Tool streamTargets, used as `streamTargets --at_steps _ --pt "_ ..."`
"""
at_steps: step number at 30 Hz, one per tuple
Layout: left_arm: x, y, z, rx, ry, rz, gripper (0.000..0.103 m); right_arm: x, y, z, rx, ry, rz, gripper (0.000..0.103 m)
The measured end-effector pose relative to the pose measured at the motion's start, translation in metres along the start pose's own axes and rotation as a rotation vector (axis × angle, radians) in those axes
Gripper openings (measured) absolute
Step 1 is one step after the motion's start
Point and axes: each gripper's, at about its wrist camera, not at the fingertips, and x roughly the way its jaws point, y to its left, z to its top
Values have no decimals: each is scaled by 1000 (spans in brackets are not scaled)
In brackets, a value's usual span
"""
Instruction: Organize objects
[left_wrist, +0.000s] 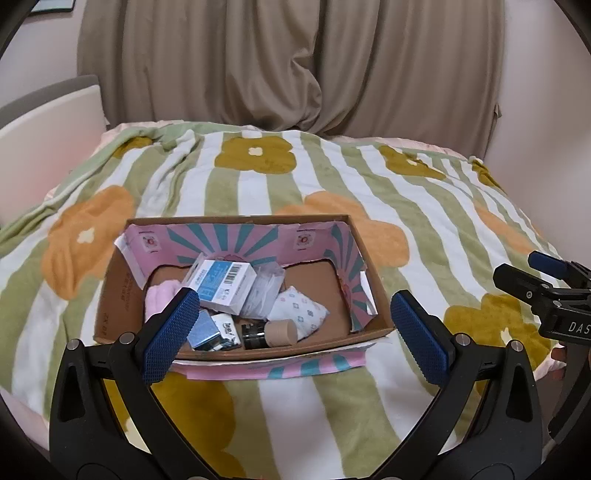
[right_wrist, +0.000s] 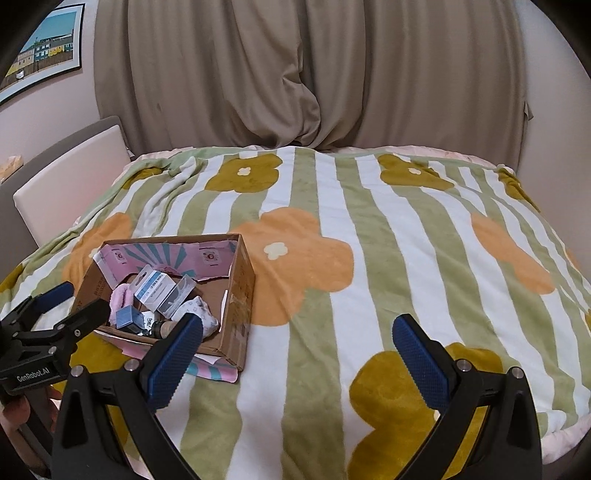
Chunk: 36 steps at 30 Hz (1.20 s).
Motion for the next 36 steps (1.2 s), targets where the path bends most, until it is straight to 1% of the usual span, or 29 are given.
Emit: streamTargets --at_steps 4,8,15,19,24,36 --pt "0 2 1 -15 -4 -12 103 2 -2 0 6 1 -9 102" --pt "0 0 -1 -7 -9 -3 103 4 -3 1 1 -2 -22 102" --pt "2 -2 -2 -7 -4 -14 103 2 -4 1 2 -9 -25 102" --pt "1 -4 -3 2 -15 -9 103 0 -3 0 -3 -20 -34 102" --pt "-2 -6 -4 9 -19 -21 103 -2 -1 -1 -14 -30 -48 102" --pt "-4 -12 -6 23 -27 -28 103 -3 -2 -2 0 -27 -30 102"
